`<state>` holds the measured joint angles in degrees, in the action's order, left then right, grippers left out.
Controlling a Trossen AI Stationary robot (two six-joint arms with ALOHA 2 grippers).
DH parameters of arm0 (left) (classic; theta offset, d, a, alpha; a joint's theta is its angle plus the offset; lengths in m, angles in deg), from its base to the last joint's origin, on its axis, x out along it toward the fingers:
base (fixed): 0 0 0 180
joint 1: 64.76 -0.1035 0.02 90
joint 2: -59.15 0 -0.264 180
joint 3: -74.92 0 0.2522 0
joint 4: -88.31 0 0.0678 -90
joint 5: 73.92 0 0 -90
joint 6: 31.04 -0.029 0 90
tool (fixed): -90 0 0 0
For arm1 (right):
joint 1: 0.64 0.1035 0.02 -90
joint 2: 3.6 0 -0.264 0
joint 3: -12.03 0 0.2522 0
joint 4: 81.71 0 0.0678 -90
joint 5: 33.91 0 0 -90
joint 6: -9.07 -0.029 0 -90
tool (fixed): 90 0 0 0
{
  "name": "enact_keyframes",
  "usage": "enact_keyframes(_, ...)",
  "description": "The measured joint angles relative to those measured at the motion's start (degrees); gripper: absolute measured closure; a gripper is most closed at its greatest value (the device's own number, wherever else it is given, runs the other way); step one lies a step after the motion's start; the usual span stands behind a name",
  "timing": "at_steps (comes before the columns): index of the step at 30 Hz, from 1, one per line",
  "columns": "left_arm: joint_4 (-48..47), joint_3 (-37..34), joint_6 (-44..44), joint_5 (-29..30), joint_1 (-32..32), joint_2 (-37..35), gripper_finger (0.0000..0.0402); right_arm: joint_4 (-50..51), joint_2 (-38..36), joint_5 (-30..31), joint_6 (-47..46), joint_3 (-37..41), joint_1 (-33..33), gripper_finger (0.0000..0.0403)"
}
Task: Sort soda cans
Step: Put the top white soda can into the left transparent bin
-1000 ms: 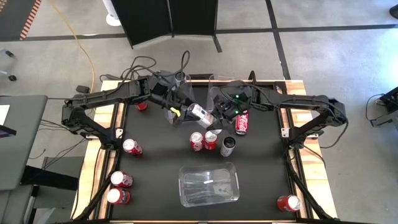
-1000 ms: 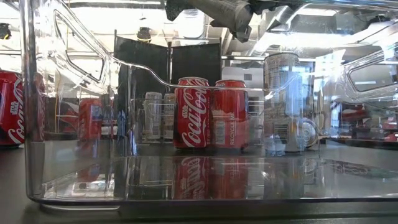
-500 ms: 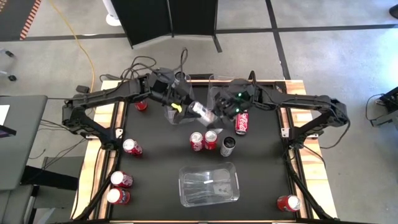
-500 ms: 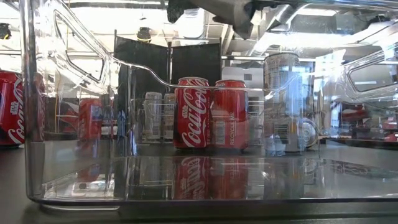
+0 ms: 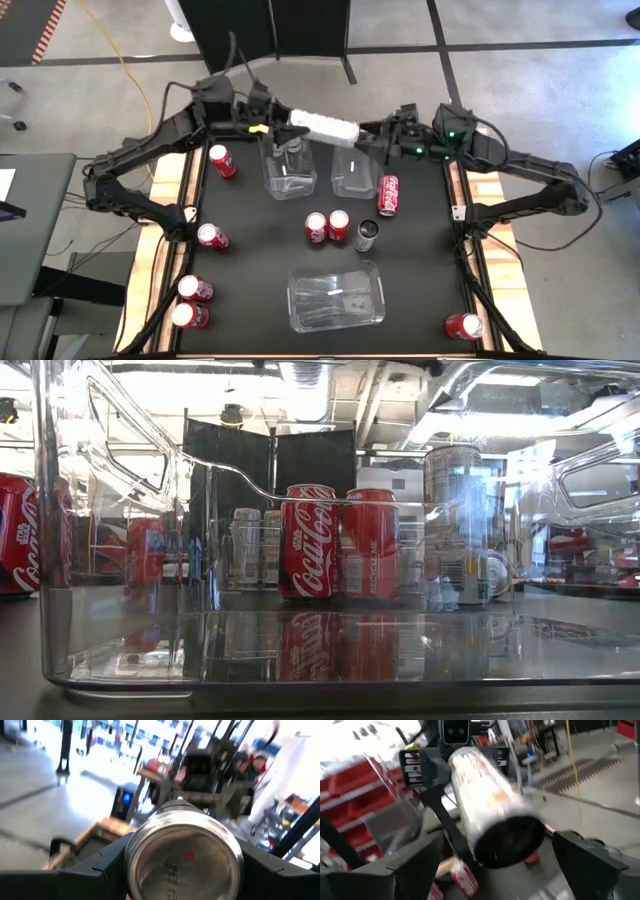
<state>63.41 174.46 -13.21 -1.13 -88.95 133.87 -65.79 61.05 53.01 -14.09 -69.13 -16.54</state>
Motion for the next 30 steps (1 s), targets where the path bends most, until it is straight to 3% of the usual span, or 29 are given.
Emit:
enact_keyframes(8, 6.5, 0.0, 0.1, 0.3, 1.3, 0.3, 0.0149, -23.1, 3.6, -2.9, -6.6, 5.0, 0.0, 0.0005)
enact_keyframes(15, 6.2, 0.0, 0.0, 0.4, 1.7, 0.4, 0.0149, -24.0, 3.9, -4.4, -7.5, 5.1, 0.0, 0.0023)
enact_keyframes(24, 3.6, 0.1, -2.5, 0.4, 1.7, 0.3, 0.0144, -22.9, 3.6, -5.8, -7.0, 5.1, 0.0, 0.0147)
enact_keyframes(30, 0.4, 0.2, -4.8, 0.4, 2.1, 0.2, 0.0136, -19.4, 3.6, -7.7, -5.9, 4.1, -0.5, 0.0152)
